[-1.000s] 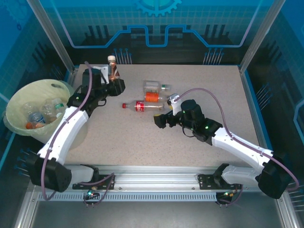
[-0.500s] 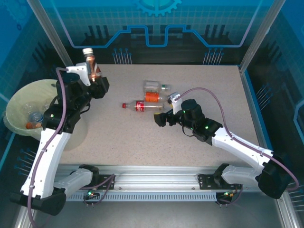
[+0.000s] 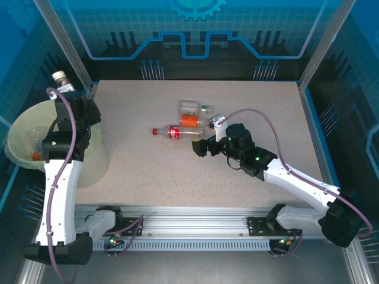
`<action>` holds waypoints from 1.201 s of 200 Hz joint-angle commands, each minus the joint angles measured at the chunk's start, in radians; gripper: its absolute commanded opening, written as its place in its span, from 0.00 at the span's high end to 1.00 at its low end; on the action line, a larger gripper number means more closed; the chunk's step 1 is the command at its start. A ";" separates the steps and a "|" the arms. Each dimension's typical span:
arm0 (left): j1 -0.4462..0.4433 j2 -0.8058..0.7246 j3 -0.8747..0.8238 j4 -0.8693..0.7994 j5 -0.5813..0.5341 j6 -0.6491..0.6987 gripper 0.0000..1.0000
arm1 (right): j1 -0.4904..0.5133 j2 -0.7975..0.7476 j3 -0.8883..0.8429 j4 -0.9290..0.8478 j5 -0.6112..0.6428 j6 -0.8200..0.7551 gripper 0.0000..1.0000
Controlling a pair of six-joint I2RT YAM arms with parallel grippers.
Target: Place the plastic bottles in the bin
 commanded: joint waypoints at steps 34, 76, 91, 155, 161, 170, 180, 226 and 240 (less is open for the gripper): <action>0.263 0.050 0.058 -0.138 0.144 -0.018 0.42 | 0.012 0.018 0.044 0.016 0.020 -0.002 0.00; 0.459 0.082 0.005 -0.130 0.300 -0.080 0.40 | 0.011 0.044 0.047 0.020 0.002 -0.002 0.00; 0.494 0.099 -0.007 -0.132 0.307 -0.111 0.35 | 0.011 0.047 0.079 0.013 -0.001 -0.005 0.00; 0.655 0.165 -0.029 0.022 0.418 -0.402 0.36 | 0.012 0.048 0.078 0.029 0.006 -0.002 0.00; 0.655 0.177 -0.021 0.029 0.430 -0.421 0.35 | 0.012 0.050 0.079 0.031 0.006 0.000 0.00; 0.655 0.191 -0.008 0.032 0.444 -0.442 0.31 | 0.011 0.049 0.081 0.029 0.002 0.001 0.00; 0.653 0.195 0.005 0.033 0.463 -0.442 0.21 | 0.012 0.045 0.082 0.020 0.001 0.001 0.00; 0.650 0.165 0.096 -0.006 0.475 -0.338 0.01 | 0.011 0.009 0.058 0.013 0.035 0.018 0.00; 0.645 0.158 0.127 -0.029 0.523 -0.314 0.01 | 0.012 0.005 0.058 0.016 0.050 0.026 0.00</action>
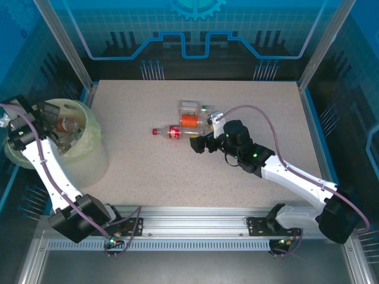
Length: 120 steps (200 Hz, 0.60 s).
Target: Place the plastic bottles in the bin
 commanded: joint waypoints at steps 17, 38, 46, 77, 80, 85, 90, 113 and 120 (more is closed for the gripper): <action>-0.034 -0.052 0.101 -0.047 0.123 0.083 0.01 | 0.012 -0.031 0.008 0.011 0.056 0.027 0.00; -0.125 -0.056 0.125 -0.095 0.133 0.132 0.01 | 0.010 -0.026 0.008 0.011 0.073 0.034 0.00; -0.165 -0.054 0.134 -0.113 0.134 0.149 0.01 | 0.009 -0.023 0.008 0.009 0.076 0.036 0.00; -0.268 -0.049 0.125 -0.142 0.178 0.171 0.01 | 0.010 -0.010 0.008 0.002 0.084 0.037 0.00; -0.269 -0.047 0.121 -0.140 0.190 0.170 0.01 | 0.009 -0.008 0.008 0.002 0.084 0.037 0.00; -0.269 -0.046 0.113 -0.134 0.218 0.168 0.01 | 0.009 -0.006 0.008 0.001 0.085 0.037 0.00; -0.270 -0.041 0.106 -0.127 0.229 0.165 0.01 | 0.010 -0.003 0.009 0.002 0.087 0.037 0.00; -0.270 -0.006 0.087 -0.134 0.148 0.160 0.01 | 0.008 0.007 0.011 0.001 0.086 0.036 0.00; -0.269 0.007 0.085 -0.138 0.114 0.160 0.01 | 0.009 0.007 0.012 -0.002 0.084 0.035 0.00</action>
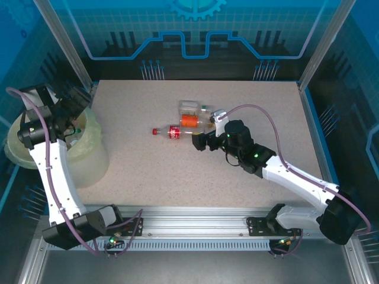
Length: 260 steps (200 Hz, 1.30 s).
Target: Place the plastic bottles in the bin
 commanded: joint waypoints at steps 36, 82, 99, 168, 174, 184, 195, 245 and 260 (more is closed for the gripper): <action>0.000 0.097 -0.041 -0.002 -0.160 0.013 0.01 | 0.008 0.004 0.011 -0.019 0.027 0.005 0.00; 0.000 0.145 -0.081 0.038 -0.126 -0.002 0.01 | 0.006 -0.014 0.009 -0.027 0.042 0.012 0.00; 0.000 0.162 -0.043 0.018 -0.103 0.006 0.01 | 0.007 -0.017 0.013 -0.035 0.047 0.013 0.00; -0.012 0.009 -0.043 0.066 0.081 0.020 0.01 | -0.038 0.035 0.026 -0.085 0.072 0.042 0.00; -0.015 -0.007 -0.052 0.079 0.108 0.021 0.01 | -0.045 0.042 0.033 -0.095 0.053 0.022 0.00; -0.019 -0.032 -0.070 0.108 0.158 0.019 0.01 | -0.055 0.060 0.050 -0.117 0.018 -0.023 0.00; -0.032 -0.054 -0.085 0.135 0.201 0.016 0.01 | -0.061 0.082 0.073 -0.156 -0.009 -0.080 0.00; -0.194 -0.100 -0.103 0.231 0.311 0.027 0.01 | -0.069 0.229 0.168 -0.267 -0.064 -0.397 0.00; -0.251 -0.104 -0.115 0.268 0.348 0.037 0.01 | -0.070 0.285 0.207 -0.297 -0.085 -0.497 0.00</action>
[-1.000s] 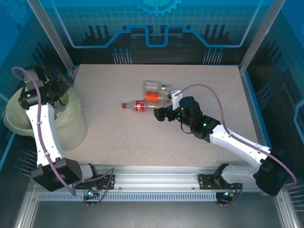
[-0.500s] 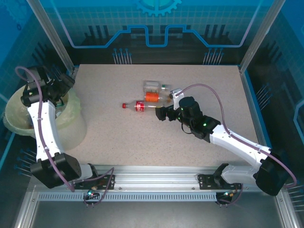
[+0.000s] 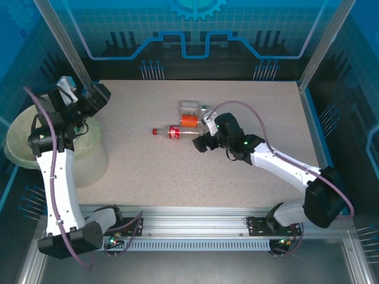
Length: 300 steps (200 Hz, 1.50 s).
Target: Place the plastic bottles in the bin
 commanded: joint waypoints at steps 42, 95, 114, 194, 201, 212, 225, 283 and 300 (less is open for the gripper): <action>-0.140 -0.012 -0.049 0.112 0.129 0.077 0.01 | -0.015 0.246 0.189 -0.159 -0.095 -0.480 0.01; -0.141 -0.043 -0.070 0.065 0.050 0.116 0.01 | -0.032 0.485 0.398 -0.253 -0.113 -0.628 0.06; -0.141 -0.043 -0.070 0.047 0.039 0.138 0.01 | -0.032 0.543 0.448 -0.264 -0.122 -0.666 0.07; -0.141 -0.045 -0.106 0.045 0.024 0.181 0.01 | -0.013 0.701 0.576 -0.384 -0.098 -0.728 0.11; -0.141 -0.043 -0.109 0.045 0.024 0.184 0.01 | -0.010 0.713 0.585 -0.390 -0.101 -0.729 0.11; -0.141 -0.043 -0.111 0.045 0.024 0.187 0.01 | -0.006 0.736 0.597 -0.395 -0.101 -0.731 0.12; -0.141 -0.042 -0.114 0.047 0.026 0.191 0.01 | -0.002 0.767 0.615 -0.391 -0.086 -0.736 0.12; -0.141 -0.043 -0.122 0.051 0.025 0.197 0.01 | 0.019 0.862 0.722 -0.414 -0.068 -0.746 0.13; -0.141 -0.042 -0.128 0.058 0.024 0.187 0.01 | 0.026 0.852 0.724 -0.412 -0.094 -0.710 0.17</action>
